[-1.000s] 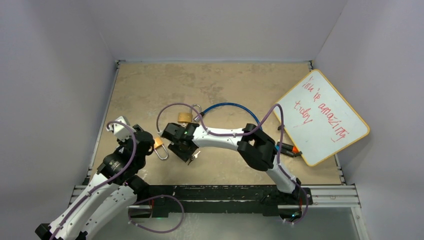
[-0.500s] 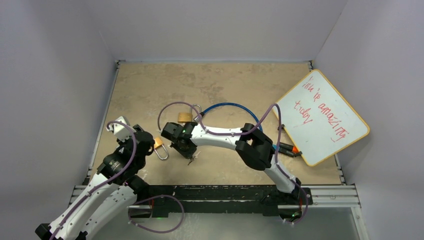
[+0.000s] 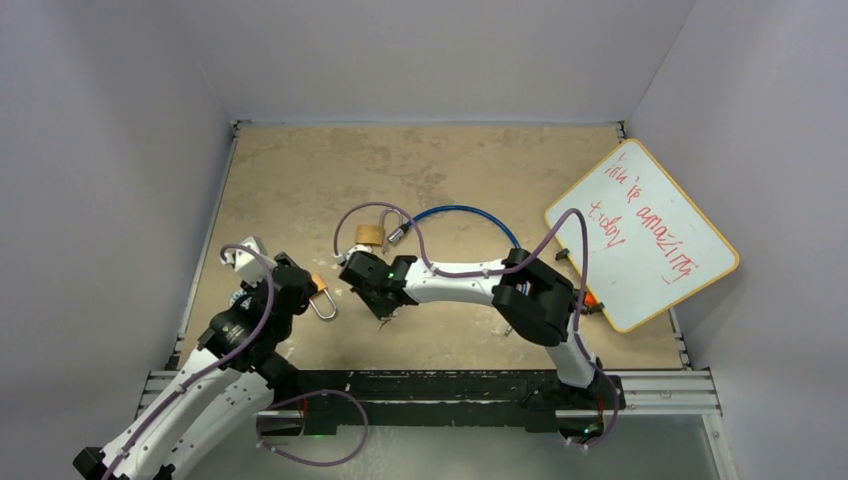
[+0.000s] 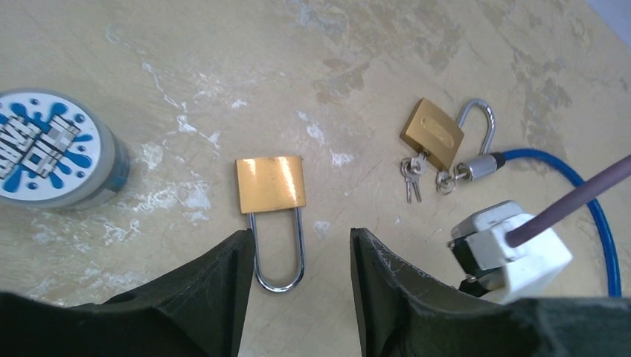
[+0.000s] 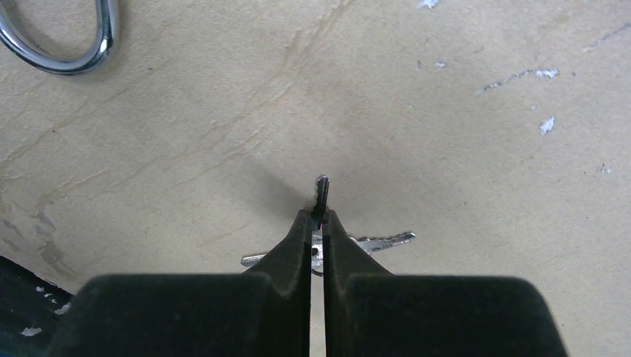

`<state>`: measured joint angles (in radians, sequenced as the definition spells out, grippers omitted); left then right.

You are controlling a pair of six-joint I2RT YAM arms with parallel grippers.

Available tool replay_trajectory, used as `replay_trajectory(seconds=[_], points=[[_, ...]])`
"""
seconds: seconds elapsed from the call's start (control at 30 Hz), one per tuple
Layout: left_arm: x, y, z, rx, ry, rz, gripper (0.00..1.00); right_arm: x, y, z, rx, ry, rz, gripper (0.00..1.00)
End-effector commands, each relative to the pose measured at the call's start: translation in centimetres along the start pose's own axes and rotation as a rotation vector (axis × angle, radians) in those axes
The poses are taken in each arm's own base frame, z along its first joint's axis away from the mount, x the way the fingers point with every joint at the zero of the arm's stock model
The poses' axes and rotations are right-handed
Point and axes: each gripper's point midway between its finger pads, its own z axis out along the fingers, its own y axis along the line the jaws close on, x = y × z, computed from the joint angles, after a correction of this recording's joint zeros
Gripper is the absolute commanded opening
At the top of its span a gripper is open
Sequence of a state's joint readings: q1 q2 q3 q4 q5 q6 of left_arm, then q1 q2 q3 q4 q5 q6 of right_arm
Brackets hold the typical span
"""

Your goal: Unlock with the key

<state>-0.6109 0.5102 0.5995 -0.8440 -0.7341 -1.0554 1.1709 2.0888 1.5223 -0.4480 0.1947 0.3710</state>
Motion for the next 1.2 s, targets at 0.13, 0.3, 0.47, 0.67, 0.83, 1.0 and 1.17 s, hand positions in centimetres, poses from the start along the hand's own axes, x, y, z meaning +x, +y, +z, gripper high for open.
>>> replay_trajectory(seconds=[0.13,0.3,0.47,0.67,0.83,1.0,1.17], points=[[7.0,-1.1,1.5,0.086,0.217,-0.014,0.52,-2.5,-0.8,-2.2,0.002,-0.174,0.135,0.0],[10.3,-2.9,1.6,0.197,0.333,-0.036,0.53,-3.0,-1.3,-3.4,-0.033,-0.229,0.188,0.0],[12.0,-4.8,1.2,0.311,0.401,-0.059,0.56,-3.3,-1.9,-4.5,-0.1,-0.261,0.259,0.0],[13.4,-6.8,0.5,0.438,0.465,-0.087,0.56,-3.4,-2.2,-5.0,-0.162,-0.279,0.31,0.0],[13.4,-8.6,-0.2,0.509,0.498,-0.171,0.59,-2.7,-2.1,-5.4,-0.217,-0.294,0.3,0.0],[13.5,-9.5,0.0,0.508,0.517,-0.242,0.63,-2.3,-1.1,-6.3,-0.304,-0.33,0.249,0.0],[14.5,-11.0,0.0,0.549,0.593,-0.247,0.62,-2.0,-0.3,-6.6,-0.361,-0.346,0.218,0.0]])
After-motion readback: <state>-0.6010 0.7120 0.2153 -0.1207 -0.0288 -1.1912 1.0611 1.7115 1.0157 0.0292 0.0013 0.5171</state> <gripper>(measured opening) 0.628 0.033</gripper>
